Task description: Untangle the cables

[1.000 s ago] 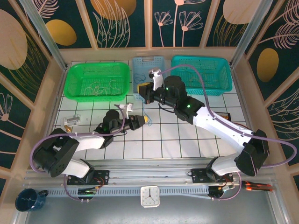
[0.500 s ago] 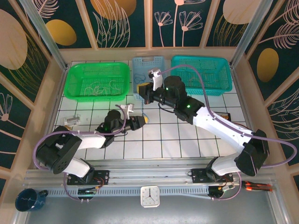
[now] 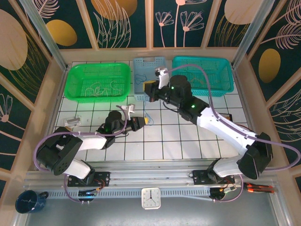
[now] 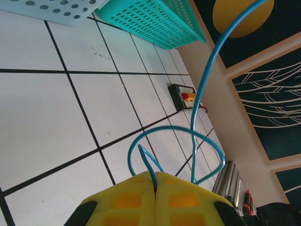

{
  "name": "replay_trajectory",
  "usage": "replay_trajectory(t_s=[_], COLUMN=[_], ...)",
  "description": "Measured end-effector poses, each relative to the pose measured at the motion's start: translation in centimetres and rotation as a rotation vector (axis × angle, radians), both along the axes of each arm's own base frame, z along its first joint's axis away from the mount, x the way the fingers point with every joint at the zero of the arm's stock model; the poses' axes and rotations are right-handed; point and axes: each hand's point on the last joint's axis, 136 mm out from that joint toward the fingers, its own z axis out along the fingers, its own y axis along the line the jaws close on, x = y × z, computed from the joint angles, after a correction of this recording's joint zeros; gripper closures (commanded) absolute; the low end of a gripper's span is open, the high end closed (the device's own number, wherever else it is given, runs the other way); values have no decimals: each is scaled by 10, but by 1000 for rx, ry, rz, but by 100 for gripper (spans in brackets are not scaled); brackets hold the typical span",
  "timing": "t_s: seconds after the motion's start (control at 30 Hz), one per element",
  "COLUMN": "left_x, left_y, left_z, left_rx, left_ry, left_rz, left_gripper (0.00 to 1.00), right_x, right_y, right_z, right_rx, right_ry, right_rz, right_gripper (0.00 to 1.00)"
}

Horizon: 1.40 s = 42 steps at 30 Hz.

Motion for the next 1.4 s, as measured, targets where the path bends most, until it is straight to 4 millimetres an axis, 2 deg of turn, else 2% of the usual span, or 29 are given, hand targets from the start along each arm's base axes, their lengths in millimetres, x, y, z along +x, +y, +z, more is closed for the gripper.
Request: replay_trajectory(t_s=[0.17, 0.3, 0.37, 0.5, 0.67, 0.83, 0.9, 0.97, 1.03, 1.1, 1.2, 1.27, 1.4], left_x=[-8, -17, -21, -26, -29, -32, -32, -31, -29, -26, -16, -5, 27], left_y=[9, 18, 23, 32, 43, 55, 58, 59, 60, 60, 53, 45, 26], left_z=[-9, -16, -18, -17, -13, -10, -8, -4, -4, -4, 9, 24, 57], left_rx=[14, 26, 30, 30, 29, 33, 32, 30, 38, 48, 49, 41, 50], left_ry=[13, 21, 20, 5, -15, -38, -46, -58, -60, -57, -75, -105, -169], left_rz=[13, 29, 40, 67, 105, 153, 168, 178, 188, 193, 192, 191, 198], left_gripper=[100, 100, 100, 100, 100, 100, 100, 100, 100, 100, 100, 100, 100], right_x=[46, 69, 77, 87, 94, 103, 107, 112, 117, 119, 119, 121, 131], right_y=[-75, -131, -152, -186, -215, -264, -277, -277, -264, -246, -206, -179, -141], right_z=[0, -1, -1, -3, -1, 4, 2, -4, -10, -14, -21, -24, -30], right_rx=[9, 39, 57, 105, 147, 214, 245, 267, 282, 281, 275, 267, 260], right_ry=[2, 17, 21, 42, 54, 56, 67, 90, 111, 123, 144, 153, 169], right_rz=[-200, -341, -395, -470, -538, -633, -651, -635, -594, -544, -446, -384, -299], right_gripper=[100, 100, 100, 100, 100, 100, 100, 100, 100, 100, 100, 100, 100])
